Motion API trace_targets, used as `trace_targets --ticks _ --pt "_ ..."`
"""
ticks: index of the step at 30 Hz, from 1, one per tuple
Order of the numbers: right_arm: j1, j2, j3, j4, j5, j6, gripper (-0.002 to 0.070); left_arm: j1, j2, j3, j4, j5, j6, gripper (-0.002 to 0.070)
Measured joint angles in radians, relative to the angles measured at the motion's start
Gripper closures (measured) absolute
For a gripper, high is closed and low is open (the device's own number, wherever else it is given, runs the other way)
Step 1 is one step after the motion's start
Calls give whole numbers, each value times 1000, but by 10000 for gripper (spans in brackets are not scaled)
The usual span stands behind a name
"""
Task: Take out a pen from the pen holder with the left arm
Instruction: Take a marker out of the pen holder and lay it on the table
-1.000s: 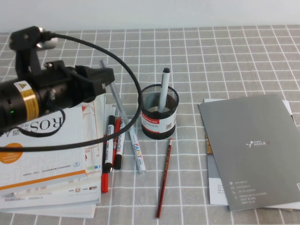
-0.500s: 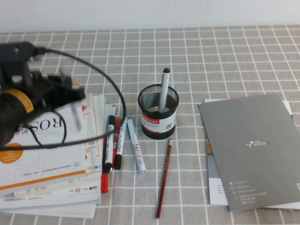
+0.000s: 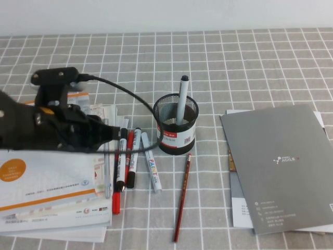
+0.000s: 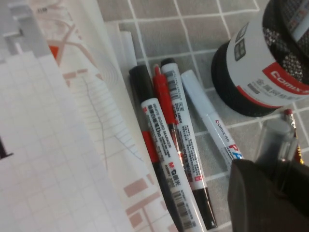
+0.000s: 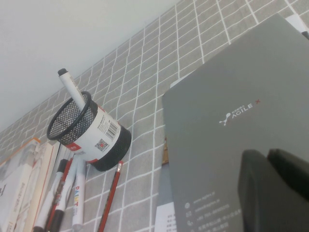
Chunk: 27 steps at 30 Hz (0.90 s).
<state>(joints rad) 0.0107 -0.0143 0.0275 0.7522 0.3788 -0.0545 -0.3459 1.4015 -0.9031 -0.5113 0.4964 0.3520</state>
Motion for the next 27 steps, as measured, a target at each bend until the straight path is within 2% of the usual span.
trace_targets --ticks 9,16,19,22,25,27 --pt "0 0 0 0 0 0 689 2 210 -120 -12 25 -91 622" --pt "0 0 0 0 0 0 689 5 332 -209 -54 37 -99 622" --pt "0 0 0 0 0 0 689 5 367 -242 -54 54 -99 596" --pt "0 0 0 0 0 0 689 5 387 -258 -54 59 -99 497" --pt "0 0 0 0 0 0 689 5 397 -263 -54 59 -99 337" --pt "0 0 0 0 0 0 689 5 397 -263 -44 59 -99 258"
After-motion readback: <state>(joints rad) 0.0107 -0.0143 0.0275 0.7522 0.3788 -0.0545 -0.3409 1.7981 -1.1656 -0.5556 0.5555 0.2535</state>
